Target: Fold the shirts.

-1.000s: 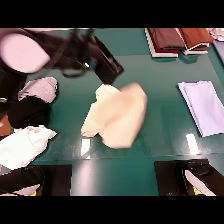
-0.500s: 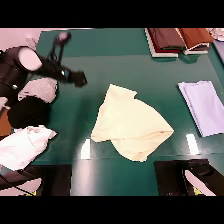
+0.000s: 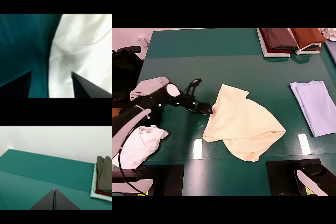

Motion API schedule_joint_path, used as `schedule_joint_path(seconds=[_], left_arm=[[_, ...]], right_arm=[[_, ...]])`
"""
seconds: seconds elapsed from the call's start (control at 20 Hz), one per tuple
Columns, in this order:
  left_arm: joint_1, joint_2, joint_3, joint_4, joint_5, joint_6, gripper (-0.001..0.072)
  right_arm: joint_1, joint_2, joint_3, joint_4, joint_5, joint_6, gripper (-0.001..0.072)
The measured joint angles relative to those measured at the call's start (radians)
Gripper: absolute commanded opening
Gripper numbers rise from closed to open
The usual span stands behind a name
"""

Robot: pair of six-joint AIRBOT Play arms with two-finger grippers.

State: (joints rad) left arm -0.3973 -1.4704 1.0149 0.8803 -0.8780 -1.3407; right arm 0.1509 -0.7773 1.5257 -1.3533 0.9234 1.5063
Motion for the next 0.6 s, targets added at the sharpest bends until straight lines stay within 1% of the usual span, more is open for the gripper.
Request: schedule_joint_path(seconds=[0.05,0.1,0.15,0.2,0.35,0.5,0.6], left_arm=[[-0.017,-0.006,-0.005,-0.016,0.011,0.004,0.0522],[-0.032,-0.01,-0.008,-0.031,0.027,0.006,0.0385],[-0.045,-0.014,-0.01,-0.039,0.035,0.009,0.017],[-0.056,-0.016,-0.011,-0.049,0.046,0.012,0.0029],[-0.042,-0.008,0.014,-0.06,0.065,0.018,0.0023],[0.041,0.04,0.09,-0.052,0.055,0.026,0.0023],[0.113,0.086,0.153,-0.029,0.043,0.031,0.0023]], right_arm=[[0.0,0.0,0.0,0.0,0.002,0.001,0.0016],[0.0,0.0,0.0,0.0,0.006,0.002,0.0016],[0.0,0.0,0.0,0.0,0.008,0.002,0.0016],[0.0,0.0,0.0,0.0,0.014,0.003,0.0016],[0.0,0.0,-0.006,-0.001,0.047,0.003,0.0016],[0.0,0.0,-0.064,-0.003,0.127,0.01,0.0017],[0.0,0.0,-0.161,-0.004,0.196,0.015,0.0017]])
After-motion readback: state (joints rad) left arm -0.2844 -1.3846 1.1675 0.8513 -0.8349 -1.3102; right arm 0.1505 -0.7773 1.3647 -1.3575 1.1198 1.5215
